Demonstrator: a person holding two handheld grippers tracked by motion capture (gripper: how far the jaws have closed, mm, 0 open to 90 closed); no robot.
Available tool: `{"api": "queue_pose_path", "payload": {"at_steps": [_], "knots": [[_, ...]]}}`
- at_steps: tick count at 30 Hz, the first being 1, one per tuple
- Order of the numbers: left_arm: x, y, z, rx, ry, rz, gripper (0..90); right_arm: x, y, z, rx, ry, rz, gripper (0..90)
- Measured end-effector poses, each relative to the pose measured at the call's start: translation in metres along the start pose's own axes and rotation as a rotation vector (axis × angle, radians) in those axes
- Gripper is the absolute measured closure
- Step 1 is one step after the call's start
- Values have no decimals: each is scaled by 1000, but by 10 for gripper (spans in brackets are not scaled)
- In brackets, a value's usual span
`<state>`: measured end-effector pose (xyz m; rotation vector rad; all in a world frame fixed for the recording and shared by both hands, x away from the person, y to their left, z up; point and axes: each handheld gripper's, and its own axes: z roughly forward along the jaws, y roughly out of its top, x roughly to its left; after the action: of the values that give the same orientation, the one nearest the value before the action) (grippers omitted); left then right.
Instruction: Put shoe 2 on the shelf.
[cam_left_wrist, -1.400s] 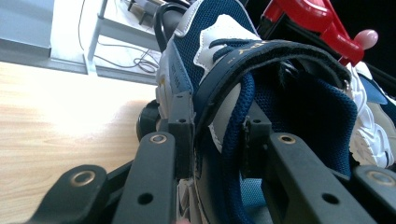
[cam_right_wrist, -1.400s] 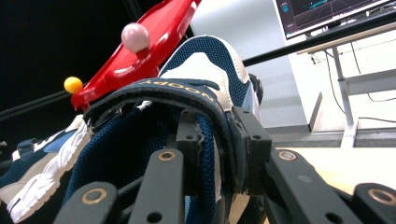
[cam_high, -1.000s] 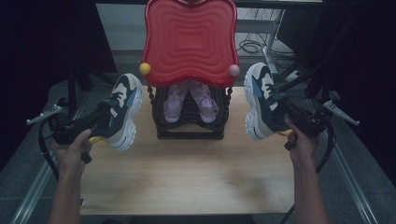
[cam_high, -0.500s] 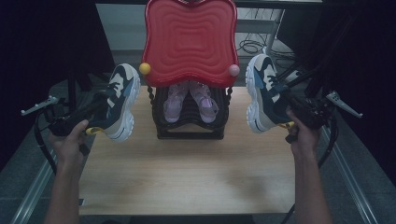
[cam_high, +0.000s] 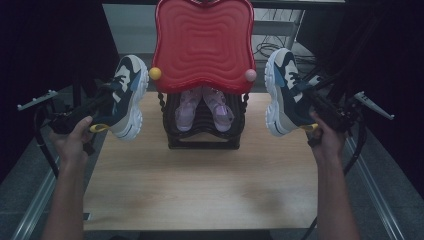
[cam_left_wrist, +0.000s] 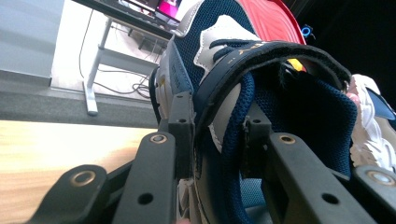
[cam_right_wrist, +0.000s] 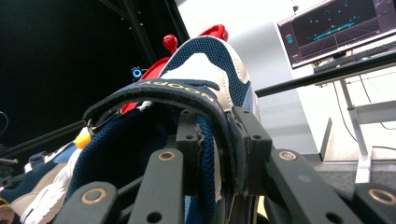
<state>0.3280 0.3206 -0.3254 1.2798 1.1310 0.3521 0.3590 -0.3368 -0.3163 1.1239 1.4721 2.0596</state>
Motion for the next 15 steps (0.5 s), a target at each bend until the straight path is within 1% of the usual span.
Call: {"api": "queue_pose_path", "payload": {"at_steps": [3, 7, 10, 13, 15], "knots": [[-3, 5, 1, -9, -3, 4, 720, 2, 3, 1, -1, 6, 0, 737], [-5, 11, 3, -17, -26, -9, 720, 6, 9, 4, -8, 2, -4, 737], [-7, 16, 4, -17, -22, 2, 720, 9, 14, 6, -10, 10, -8, 737], [-9, 21, 5, -28, -26, 0, 720, 11, 18, 9, -13, 16, -6, 737], [-11, 23, 6, -31, -27, 2, 720, 13, 22, 11, -11, 12, -11, 737]]}}
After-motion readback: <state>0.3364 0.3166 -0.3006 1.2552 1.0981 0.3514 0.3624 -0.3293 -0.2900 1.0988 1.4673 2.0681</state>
